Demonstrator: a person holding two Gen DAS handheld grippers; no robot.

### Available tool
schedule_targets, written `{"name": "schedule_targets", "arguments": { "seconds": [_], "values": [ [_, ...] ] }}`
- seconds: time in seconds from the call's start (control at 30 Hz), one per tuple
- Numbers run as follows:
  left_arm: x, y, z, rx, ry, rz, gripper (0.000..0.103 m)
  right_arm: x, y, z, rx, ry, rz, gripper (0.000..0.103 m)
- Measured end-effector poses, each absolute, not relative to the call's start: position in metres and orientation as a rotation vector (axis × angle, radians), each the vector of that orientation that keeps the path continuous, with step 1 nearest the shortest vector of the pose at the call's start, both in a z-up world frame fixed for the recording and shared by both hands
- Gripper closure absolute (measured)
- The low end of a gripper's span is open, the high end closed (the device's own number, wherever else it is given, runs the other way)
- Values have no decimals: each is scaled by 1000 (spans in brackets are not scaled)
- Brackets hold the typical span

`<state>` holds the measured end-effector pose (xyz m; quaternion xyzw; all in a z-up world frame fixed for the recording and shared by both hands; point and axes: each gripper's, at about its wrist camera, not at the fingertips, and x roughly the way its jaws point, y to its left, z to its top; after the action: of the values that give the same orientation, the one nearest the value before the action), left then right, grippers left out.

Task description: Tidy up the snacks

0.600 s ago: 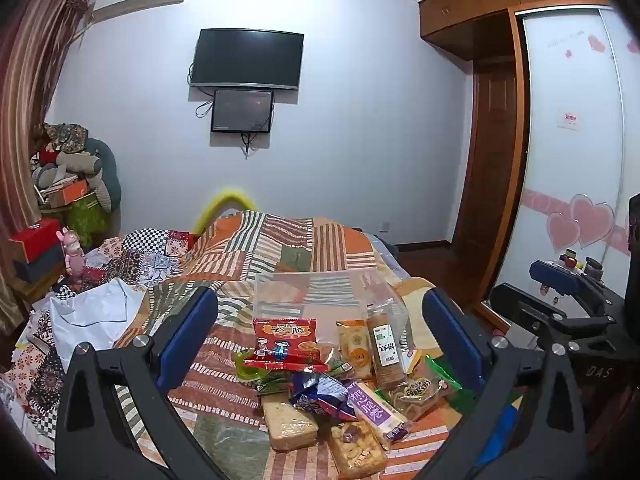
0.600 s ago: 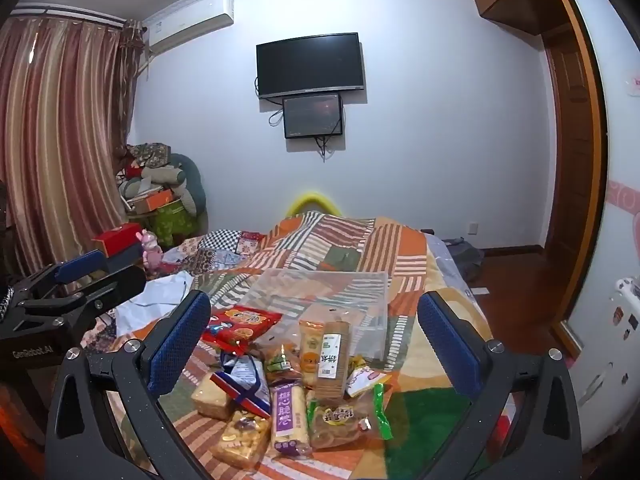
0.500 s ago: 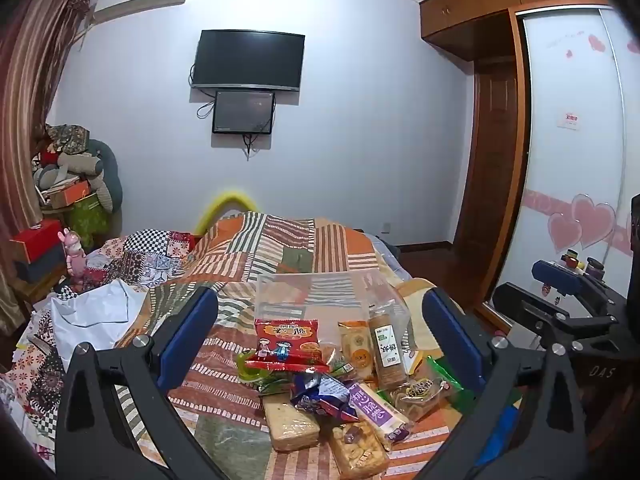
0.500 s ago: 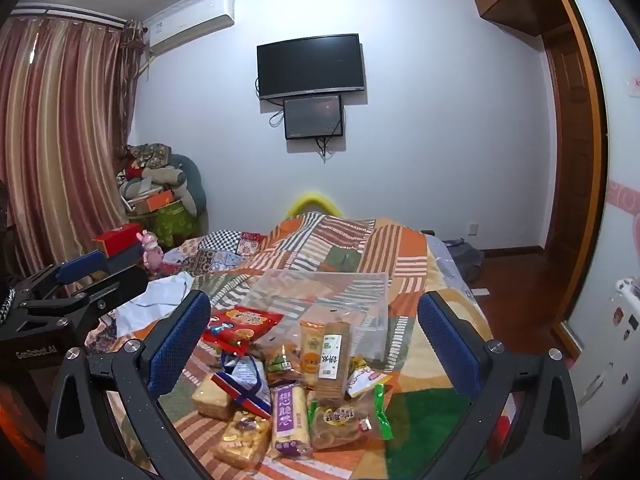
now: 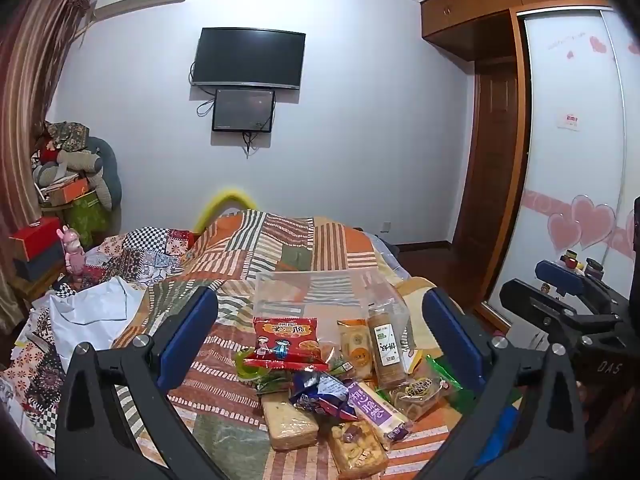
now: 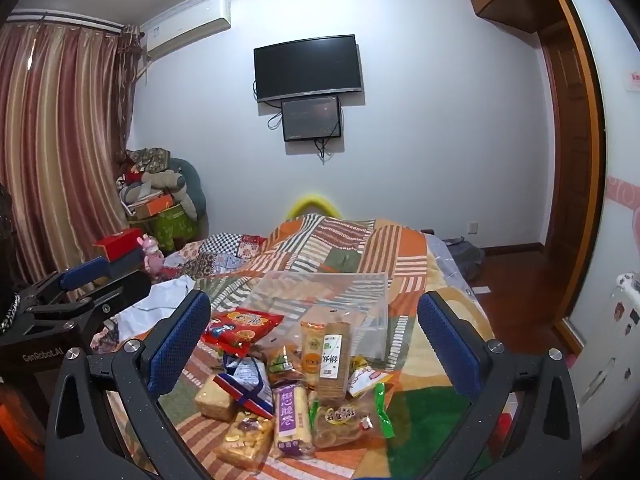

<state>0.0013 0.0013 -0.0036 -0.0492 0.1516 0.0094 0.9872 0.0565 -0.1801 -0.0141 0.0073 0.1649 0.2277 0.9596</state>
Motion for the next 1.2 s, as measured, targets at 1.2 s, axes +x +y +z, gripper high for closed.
{"name": "schedule_targets", "arguments": {
  "seconds": [1.2],
  "values": [
    [2,-1,-7,-97,314,18,0,55,-182,-13,29,333,467,0]
  ]
}}
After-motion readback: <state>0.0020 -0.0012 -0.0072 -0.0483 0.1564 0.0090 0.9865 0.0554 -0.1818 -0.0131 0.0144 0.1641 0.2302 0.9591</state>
